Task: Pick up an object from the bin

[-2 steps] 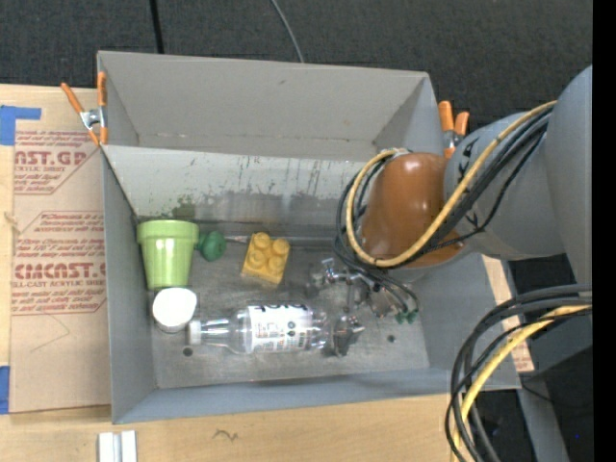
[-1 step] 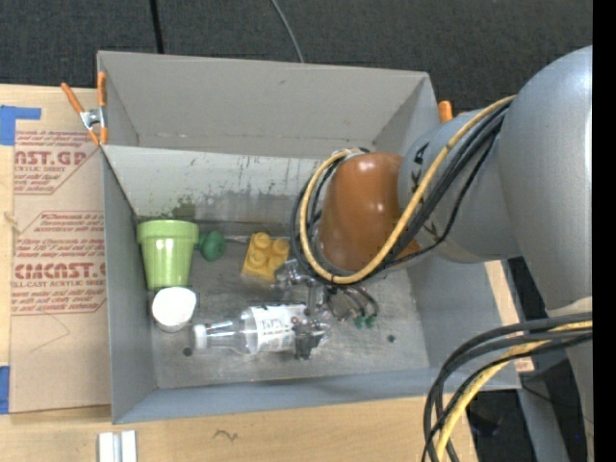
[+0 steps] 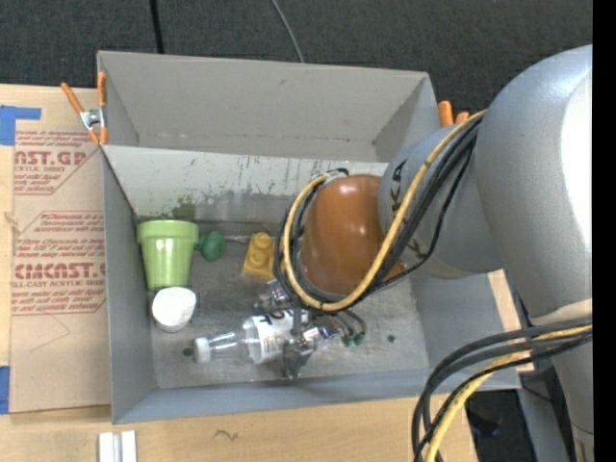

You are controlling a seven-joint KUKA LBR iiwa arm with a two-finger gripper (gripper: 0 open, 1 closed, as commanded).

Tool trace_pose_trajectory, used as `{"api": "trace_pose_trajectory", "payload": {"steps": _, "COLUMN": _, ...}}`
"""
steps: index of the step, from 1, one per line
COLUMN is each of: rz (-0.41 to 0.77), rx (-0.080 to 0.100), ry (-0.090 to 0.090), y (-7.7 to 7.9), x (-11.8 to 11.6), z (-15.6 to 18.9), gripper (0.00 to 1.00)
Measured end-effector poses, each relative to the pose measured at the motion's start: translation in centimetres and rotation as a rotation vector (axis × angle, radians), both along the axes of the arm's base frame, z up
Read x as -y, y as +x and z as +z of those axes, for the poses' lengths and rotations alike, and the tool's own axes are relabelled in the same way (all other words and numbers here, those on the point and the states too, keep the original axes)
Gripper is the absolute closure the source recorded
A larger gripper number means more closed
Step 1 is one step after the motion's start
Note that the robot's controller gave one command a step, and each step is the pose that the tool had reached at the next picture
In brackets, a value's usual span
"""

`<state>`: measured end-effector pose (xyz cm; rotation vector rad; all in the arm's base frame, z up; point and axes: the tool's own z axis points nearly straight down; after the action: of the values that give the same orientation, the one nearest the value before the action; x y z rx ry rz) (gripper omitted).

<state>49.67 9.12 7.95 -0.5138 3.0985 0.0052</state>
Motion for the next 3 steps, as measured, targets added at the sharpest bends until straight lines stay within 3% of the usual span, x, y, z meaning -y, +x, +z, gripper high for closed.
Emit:
{"api": "trace_pose_trajectory", "payload": {"steps": 1, "rz": 0.033, "rx": 0.006, "ry": -0.005, "y": 0.98, "x": -2.52, "z": -0.37, "gripper": 1.00}}
{"api": "trace_pose_trajectory", "payload": {"steps": 3, "rz": 0.033, "rx": 0.005, "ry": -0.005, "y": 0.88, "x": -2.50, "z": -0.10, "gripper": 1.00}}
